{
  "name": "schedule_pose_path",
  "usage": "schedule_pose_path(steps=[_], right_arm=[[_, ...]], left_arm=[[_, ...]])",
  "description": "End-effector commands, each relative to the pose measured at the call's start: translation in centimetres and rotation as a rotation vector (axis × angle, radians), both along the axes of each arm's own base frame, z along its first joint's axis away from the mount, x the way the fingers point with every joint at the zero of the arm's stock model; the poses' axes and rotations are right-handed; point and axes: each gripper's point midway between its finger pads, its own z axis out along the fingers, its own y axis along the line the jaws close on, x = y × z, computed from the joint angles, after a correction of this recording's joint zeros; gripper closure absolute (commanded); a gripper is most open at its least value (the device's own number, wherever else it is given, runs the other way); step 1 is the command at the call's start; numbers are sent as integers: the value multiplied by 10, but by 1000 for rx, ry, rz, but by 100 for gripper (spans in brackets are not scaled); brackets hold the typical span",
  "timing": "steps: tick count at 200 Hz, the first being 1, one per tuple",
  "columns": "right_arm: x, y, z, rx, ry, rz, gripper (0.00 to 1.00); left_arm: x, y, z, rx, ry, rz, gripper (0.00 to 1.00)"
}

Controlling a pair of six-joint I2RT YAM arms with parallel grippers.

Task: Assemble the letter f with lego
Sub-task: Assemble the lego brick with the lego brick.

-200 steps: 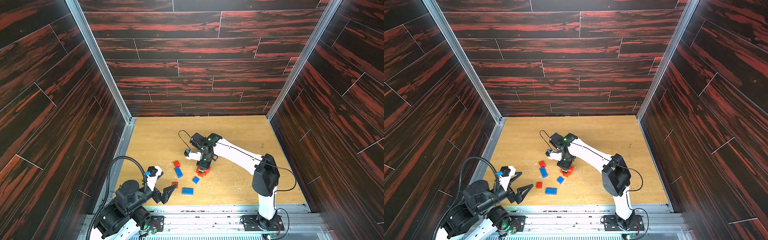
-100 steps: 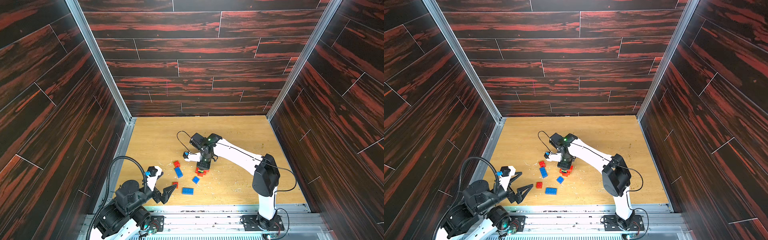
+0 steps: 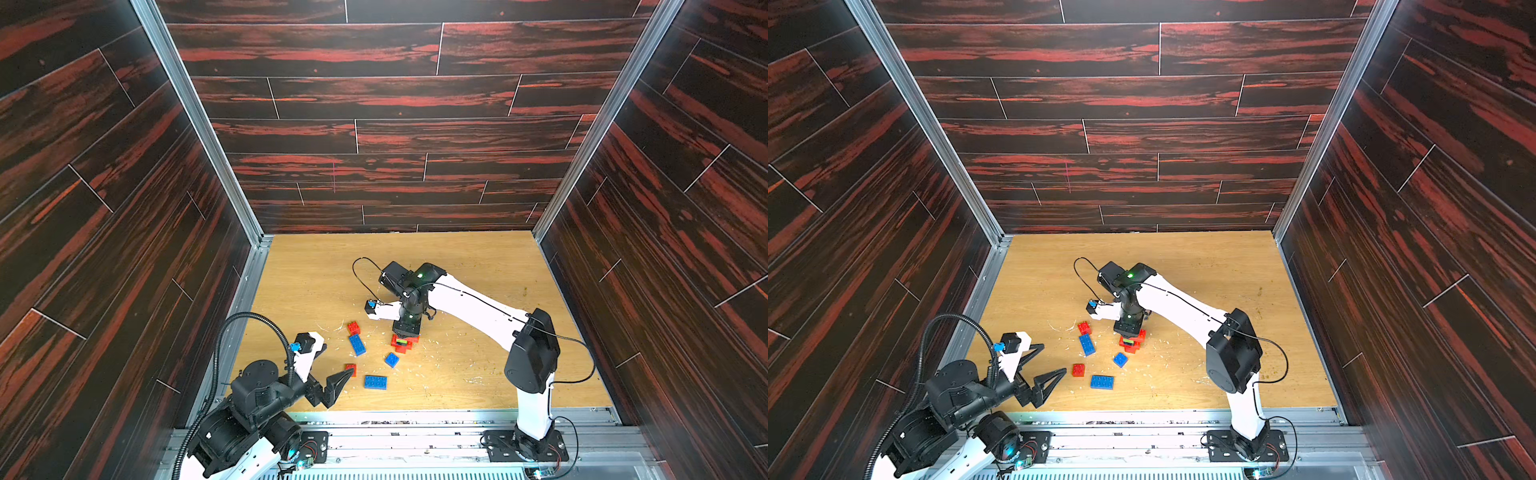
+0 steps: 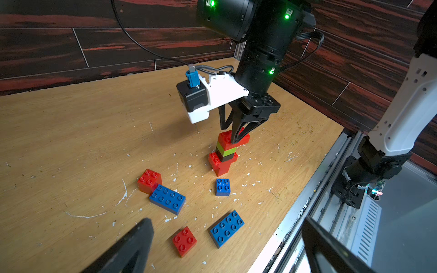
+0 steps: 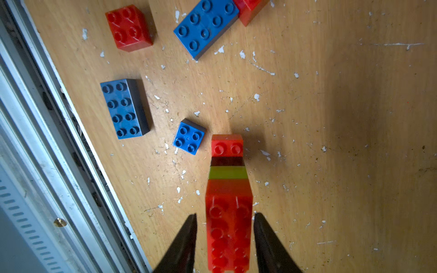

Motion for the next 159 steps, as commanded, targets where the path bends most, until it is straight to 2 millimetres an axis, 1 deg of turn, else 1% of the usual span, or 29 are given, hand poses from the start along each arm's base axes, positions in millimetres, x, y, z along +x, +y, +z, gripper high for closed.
schedule_pose_path(steps=[1,4,8,31,56,59,62,65,69,97,99,102,105,133,144,159], right_arm=[[-4,-4,17,24,-3,-1,50],[-4,-4,19,30,-5,-3,45],[-5,-4,21,40,-7,-1,42],[-7,-7,36,88,-32,-10,41],[-4,-18,47,123,-76,-49,41],[-3,-19,49,129,-81,-54,37],[-3,-20,50,135,-85,-61,25],[-2,-21,51,143,-90,-66,20],[-2,-23,54,154,-96,-75,18],[-3,-35,64,225,-125,-124,18],[-3,-35,64,232,-127,-127,15],[-4,-37,65,240,-132,-132,7],[-4,-38,67,248,-140,-137,4],[-13,-46,74,329,-174,-180,2],[-17,-49,77,359,-177,-209,1],[-24,-54,79,399,-169,-249,2]], left_arm=[[0,-1,0,-1,-3,-6,0],[0,-1,-1,0,-1,-6,0],[0,-2,-1,-1,-2,-6,0],[0,-2,-1,1,3,-10,0],[0,-3,-2,3,6,-14,0],[1,-3,-2,5,8,-14,0],[0,-3,-3,5,9,-14,0],[0,-3,-2,5,9,-15,0],[0,-4,-2,6,9,-17,0],[2,-8,-8,27,35,-36,0],[2,-9,-8,29,38,-37,0],[2,-10,-9,34,43,-41,0],[2,-10,-10,38,50,-44,0],[8,-19,-18,88,109,-73,0],[10,-22,-18,114,117,-87,0],[14,-21,-16,171,106,-89,0]])
